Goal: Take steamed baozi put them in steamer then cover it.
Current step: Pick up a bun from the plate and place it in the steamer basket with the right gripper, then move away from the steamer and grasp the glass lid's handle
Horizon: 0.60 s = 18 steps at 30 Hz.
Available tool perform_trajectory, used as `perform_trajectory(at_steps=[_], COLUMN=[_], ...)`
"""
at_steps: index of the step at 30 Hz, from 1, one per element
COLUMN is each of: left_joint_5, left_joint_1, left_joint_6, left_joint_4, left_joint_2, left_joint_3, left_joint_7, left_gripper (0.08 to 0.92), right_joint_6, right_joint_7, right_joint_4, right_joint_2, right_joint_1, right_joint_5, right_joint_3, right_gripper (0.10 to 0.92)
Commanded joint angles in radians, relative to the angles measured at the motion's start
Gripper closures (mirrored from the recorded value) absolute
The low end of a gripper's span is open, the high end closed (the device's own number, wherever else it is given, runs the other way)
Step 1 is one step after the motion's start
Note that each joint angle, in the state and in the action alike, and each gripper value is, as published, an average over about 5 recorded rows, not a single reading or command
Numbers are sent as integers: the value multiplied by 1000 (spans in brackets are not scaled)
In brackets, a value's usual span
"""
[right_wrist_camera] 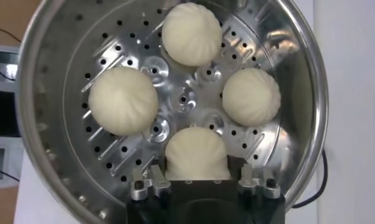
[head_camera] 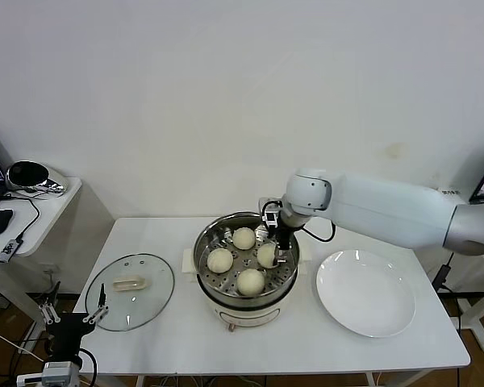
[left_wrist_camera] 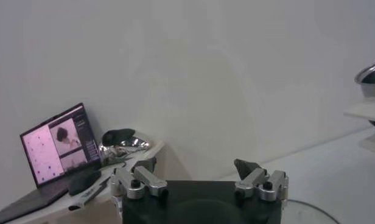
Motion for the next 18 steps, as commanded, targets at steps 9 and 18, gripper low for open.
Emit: perform_trajectory(at_steps=[9,18], left_joint_5=[-6,-4], left_joint_1=[-5,-11], left_joint_6=[-1,-13], left_joint_4=[-1,7], left_joint_2=[1,-13], left_joint_3=[2,12], left_joint_7=[-3,-17], left_gripper=[177,177], right_joint_6=[63,375], right_joint_7=[131,641], right_joint_4=[275,482], right_joint_2=[-318,-598], right_joint_1=[-49,-820], right_joint_5=[22,-45], right_joint_3=[251,873], right_gripper=[203,203])
